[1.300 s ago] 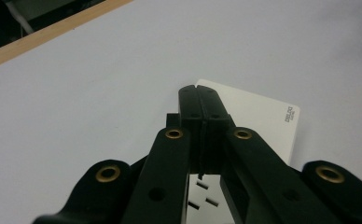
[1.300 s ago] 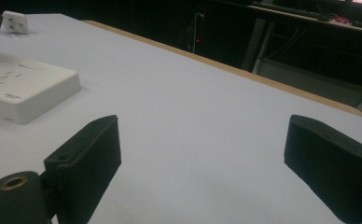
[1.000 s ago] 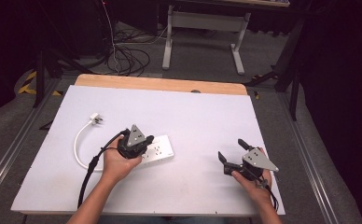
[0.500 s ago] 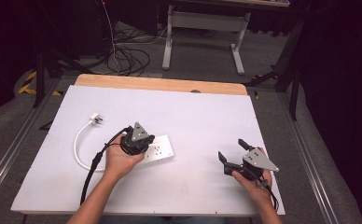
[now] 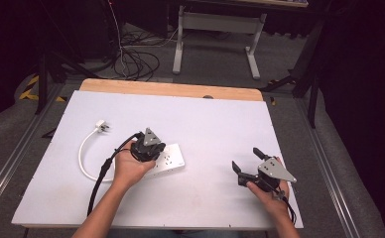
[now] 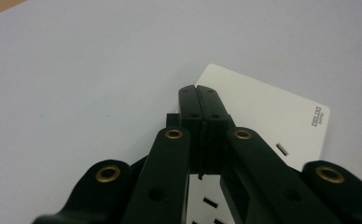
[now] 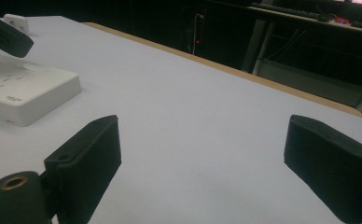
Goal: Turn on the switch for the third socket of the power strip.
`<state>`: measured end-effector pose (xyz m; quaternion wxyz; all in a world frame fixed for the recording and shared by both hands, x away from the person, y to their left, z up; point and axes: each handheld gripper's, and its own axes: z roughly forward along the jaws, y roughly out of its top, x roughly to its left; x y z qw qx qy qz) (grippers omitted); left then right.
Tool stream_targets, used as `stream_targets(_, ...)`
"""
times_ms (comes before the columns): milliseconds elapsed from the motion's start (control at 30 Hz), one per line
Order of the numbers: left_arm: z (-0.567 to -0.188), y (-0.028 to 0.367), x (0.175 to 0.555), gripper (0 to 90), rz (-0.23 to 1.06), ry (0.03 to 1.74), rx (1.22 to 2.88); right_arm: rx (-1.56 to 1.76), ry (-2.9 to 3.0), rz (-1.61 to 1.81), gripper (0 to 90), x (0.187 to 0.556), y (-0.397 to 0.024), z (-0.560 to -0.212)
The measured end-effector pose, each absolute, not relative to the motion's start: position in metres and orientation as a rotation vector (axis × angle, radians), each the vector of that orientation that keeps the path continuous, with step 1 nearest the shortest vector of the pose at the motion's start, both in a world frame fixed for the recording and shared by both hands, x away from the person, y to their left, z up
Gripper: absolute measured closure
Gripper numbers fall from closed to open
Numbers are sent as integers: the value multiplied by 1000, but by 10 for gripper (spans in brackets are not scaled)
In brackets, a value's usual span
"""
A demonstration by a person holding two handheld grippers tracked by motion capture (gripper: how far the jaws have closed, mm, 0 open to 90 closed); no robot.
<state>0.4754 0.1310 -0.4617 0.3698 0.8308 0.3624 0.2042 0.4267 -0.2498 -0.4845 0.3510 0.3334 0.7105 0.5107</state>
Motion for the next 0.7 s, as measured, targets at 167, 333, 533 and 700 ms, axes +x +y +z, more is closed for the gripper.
stream_targets(167,-463,132,477,900,515,945,2144,862,1840,1321,117,426,-250,-484)
stream_targets(333,-464,131,477,900,514,946,2144,857,1838,1324,117,427,-250,-484)
stream_targets(533,-465,131,479,900,518,943,2154,855,1840,1325,117,426,-249,-484)
stream_targets(700,-466,131,480,900,514,947,2157,855,1838,1322,117,426,-250,-484)
